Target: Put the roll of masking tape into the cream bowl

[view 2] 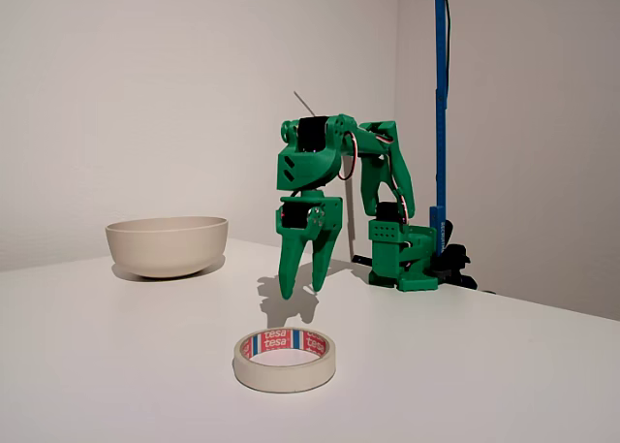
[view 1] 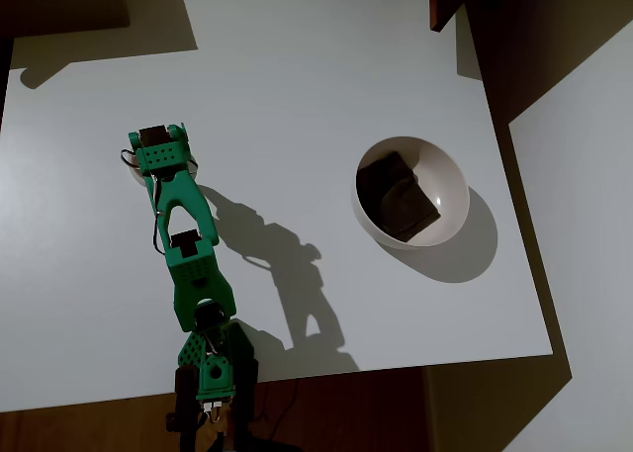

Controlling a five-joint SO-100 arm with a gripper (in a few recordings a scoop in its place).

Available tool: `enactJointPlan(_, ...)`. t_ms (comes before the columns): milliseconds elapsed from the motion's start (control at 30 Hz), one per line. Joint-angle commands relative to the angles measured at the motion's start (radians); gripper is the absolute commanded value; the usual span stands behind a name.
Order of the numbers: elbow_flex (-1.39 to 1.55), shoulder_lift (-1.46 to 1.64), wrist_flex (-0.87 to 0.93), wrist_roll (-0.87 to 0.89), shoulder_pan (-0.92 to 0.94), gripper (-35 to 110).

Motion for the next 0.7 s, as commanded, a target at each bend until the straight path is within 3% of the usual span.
enactJointPlan(0,-0.072,0.015,-0.009,0.014,-0.015,24)
enactJointPlan(667,-0.072,-0.187,-0.129,0.023,-0.018,20)
